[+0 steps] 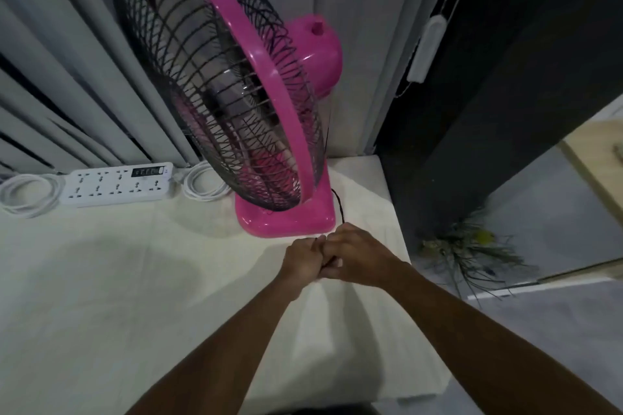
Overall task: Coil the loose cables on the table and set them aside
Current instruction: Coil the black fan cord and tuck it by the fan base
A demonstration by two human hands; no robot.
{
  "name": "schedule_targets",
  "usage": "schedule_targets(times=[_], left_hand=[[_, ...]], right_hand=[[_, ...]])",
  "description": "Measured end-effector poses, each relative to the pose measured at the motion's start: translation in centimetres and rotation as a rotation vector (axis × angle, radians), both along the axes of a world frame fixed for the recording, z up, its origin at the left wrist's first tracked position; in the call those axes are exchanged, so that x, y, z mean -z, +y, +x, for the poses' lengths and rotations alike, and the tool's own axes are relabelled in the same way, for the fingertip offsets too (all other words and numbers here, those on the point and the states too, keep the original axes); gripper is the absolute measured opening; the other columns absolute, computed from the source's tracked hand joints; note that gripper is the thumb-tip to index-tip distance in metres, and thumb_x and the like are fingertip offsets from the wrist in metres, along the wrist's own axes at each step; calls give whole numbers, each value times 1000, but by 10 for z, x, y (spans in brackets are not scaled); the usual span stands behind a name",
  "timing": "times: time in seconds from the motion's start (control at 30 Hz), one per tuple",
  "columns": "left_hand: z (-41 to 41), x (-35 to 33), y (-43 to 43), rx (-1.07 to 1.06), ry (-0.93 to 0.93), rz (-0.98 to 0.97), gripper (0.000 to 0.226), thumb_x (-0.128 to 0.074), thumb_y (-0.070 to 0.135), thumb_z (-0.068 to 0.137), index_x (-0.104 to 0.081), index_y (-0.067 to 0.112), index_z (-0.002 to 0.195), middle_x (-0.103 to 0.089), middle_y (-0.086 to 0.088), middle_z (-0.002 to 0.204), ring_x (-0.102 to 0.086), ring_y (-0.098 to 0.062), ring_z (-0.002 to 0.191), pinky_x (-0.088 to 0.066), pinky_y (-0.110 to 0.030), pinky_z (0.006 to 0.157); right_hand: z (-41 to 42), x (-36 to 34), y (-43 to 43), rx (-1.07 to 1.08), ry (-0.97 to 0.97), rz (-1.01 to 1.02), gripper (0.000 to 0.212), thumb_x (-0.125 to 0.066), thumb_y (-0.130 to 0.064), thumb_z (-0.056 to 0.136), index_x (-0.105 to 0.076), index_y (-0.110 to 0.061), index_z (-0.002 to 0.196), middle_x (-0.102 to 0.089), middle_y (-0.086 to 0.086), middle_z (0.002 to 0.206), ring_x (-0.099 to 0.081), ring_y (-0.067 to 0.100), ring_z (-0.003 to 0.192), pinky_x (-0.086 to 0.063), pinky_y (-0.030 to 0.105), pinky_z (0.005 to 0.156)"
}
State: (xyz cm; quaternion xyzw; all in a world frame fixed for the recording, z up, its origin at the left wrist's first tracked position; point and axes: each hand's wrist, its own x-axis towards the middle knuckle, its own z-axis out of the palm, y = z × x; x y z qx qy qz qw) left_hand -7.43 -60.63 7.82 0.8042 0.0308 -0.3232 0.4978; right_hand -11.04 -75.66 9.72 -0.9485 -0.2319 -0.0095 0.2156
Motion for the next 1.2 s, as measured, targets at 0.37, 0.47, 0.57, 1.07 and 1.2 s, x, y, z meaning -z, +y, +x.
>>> schedule_targets(times=[0.37,0.47,0.57,1.07,1.2], left_hand=[[13,-32,-26,-8,404,-391,78,-14,63,98,-60,2,114,-51,-8,61,-42,-15,49,-36,-25,49],[16,-31,-28,18,421,-297,80,-15,69,93,-62,6,87,-49,-4,58,-42,-14,48,-37,-28,52],[20,-24,-31,-39,434,-295,89,-14,71,94,-71,2,99,-58,-5,66,-54,-18,63,-43,-30,63],[6,-11,22,283,101,-88,15,-68,27,91,-64,19,104,-76,-6,99,-68,-14,83,-48,-26,75],[17,-22,25,257,193,-57,20,-72,27,88,-74,11,100,-77,-11,92,-64,-16,72,-44,-25,62]], right_hand=[[12,20,-39,268,218,625,40,-89,-19,72,-76,-19,110,-69,-6,116,-64,-2,91,-52,18,82],[8,18,-41,268,320,624,36,-78,-29,78,-73,-38,113,-75,-27,96,-71,-5,88,-52,12,84],[10,21,-45,339,326,602,26,-75,-33,76,-76,-40,101,-77,-23,89,-74,1,84,-56,21,83],[18,24,-55,440,351,539,8,-80,-34,82,-80,-37,90,-75,-19,69,-57,-5,56,-45,13,57],[15,26,-61,387,381,435,9,-79,-29,84,-83,-27,92,-65,-32,58,-59,-4,52,-38,5,57]])
